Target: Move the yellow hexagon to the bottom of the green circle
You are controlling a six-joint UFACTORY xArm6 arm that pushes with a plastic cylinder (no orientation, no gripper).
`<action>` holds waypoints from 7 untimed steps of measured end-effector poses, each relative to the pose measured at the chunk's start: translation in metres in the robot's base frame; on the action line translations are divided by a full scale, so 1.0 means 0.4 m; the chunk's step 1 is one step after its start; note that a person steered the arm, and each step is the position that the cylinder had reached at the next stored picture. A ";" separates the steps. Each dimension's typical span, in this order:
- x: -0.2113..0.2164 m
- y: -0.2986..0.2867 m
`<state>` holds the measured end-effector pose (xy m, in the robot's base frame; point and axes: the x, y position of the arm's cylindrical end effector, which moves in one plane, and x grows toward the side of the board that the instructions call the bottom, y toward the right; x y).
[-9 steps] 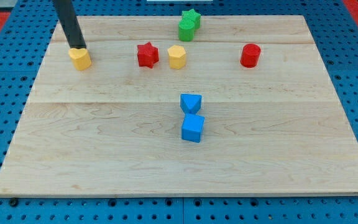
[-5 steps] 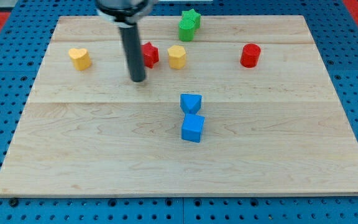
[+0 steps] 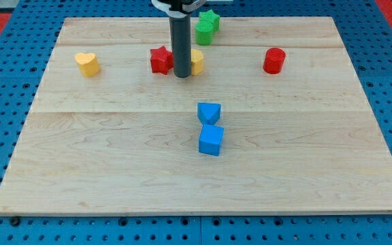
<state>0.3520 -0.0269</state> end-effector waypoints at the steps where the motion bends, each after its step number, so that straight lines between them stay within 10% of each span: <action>1: 0.000 0.072; 3: 0.090 0.054; 7: 0.039 -0.607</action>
